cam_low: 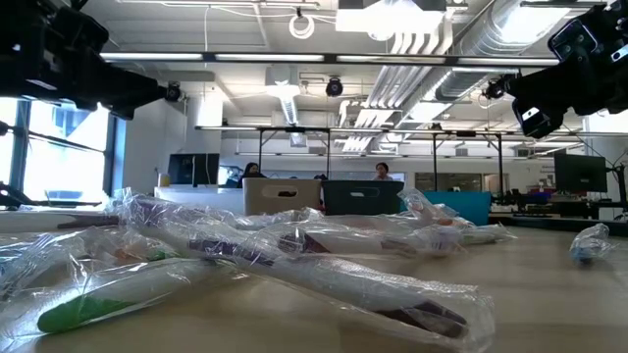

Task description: Pick & Place Toothbrushes

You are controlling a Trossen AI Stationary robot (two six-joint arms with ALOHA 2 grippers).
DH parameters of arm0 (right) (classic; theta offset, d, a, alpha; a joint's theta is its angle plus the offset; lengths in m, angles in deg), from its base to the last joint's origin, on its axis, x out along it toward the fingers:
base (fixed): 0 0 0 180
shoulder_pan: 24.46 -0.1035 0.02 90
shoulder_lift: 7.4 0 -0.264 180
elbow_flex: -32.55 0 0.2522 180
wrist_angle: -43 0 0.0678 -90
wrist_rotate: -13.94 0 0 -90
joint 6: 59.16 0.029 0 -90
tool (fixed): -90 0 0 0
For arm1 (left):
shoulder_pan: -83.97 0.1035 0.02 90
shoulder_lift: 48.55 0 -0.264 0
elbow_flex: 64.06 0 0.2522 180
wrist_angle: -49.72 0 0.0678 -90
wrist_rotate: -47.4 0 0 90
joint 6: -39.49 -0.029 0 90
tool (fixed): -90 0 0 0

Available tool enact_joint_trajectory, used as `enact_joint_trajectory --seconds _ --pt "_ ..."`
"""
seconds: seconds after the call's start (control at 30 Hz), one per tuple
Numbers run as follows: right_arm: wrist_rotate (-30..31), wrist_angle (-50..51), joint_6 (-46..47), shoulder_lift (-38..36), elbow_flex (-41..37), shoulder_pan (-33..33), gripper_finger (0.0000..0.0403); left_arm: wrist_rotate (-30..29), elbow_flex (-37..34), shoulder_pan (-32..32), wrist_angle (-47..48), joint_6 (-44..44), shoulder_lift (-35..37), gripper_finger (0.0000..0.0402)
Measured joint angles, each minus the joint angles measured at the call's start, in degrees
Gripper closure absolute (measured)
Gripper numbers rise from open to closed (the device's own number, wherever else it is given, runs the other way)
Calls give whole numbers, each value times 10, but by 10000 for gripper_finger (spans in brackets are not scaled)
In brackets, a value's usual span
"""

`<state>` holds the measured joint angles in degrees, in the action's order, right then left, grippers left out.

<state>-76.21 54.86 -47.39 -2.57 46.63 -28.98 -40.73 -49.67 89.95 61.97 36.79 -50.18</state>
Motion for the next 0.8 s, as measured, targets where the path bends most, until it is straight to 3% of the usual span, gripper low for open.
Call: enact_joint_trajectory --seconds 0.8 --pt "0 0 0 0 0 0 401 0 0 0 7 0 0 265"
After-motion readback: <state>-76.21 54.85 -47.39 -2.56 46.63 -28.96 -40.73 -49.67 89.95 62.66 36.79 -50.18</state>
